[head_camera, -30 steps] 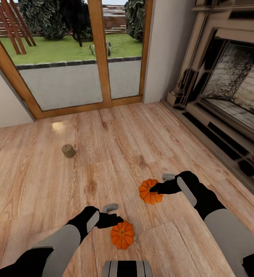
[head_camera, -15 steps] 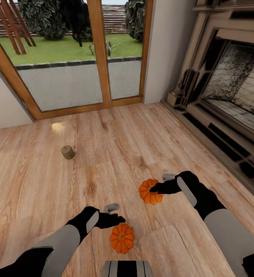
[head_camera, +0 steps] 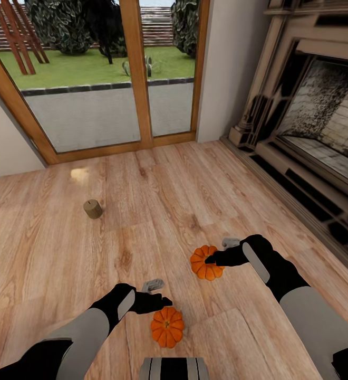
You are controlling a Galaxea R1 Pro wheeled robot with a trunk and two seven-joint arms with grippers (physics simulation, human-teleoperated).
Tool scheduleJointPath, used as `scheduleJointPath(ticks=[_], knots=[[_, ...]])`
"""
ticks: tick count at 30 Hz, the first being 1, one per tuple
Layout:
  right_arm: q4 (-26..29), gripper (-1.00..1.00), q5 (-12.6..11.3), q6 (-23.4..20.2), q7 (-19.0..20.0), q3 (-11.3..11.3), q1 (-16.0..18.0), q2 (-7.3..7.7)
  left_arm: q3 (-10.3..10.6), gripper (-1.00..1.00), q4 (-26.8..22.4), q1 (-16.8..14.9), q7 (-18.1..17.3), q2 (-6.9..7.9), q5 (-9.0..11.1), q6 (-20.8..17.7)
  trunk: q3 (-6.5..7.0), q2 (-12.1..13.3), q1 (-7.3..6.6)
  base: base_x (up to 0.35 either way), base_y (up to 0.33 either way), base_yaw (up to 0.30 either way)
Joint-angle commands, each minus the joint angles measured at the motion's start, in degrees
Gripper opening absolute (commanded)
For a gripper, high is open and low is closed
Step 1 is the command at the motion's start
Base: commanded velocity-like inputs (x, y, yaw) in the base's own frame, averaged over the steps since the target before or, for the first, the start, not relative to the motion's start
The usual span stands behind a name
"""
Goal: Place each of the two pumpkins and all three candles from the living room inside a cabinet in the living room (use any cabinet), then make sure every cabinet is closed, and position the cauldron so it is next to a table in the living room.
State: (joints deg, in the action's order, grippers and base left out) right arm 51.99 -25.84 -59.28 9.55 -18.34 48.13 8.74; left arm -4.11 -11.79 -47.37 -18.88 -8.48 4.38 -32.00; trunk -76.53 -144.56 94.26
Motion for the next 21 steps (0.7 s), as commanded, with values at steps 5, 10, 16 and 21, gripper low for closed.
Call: scheduleJointPath(ticks=[5, 10, 16, 21], knots=[[0.04, -1.0, 0.52, -0.13, 0.56, -0.12, 0.04, 0.05, -0.38, 1.0, -0.08, 0.0, -0.11, 0.03, 0.38, -0.63, -0.04, -0.02, -0.01, 0.0, 0.0, 0.0], [0.04, -1.0, 0.52, -0.13, 0.56, -0.12, 0.04, 0.05, -0.37, 1.0, -0.07, 0.0, -0.17, 0.04, 0.33, -0.68, -0.04, -0.02, -0.01, 0.0, 0.0, 0.0], [0.04, -1.0, 0.52, -0.13, 0.56, -0.12, 0.04, 0.05, -0.4, 1.0, -0.07, 0.0, -0.22, 0.05, -0.26, -0.69, -0.04, -0.02, -0.01, 0.0, 0.0, 0.0], [-0.01, -1.0, 0.52, -0.13, 0.6, -0.12, 0.04, 0.05, -0.44, 1.0, -0.03, 0.0, -0.27, 0.05, -1.92, -0.82, -0.04, -0.02, -0.01, 0.0, 0.0, 0.0]])
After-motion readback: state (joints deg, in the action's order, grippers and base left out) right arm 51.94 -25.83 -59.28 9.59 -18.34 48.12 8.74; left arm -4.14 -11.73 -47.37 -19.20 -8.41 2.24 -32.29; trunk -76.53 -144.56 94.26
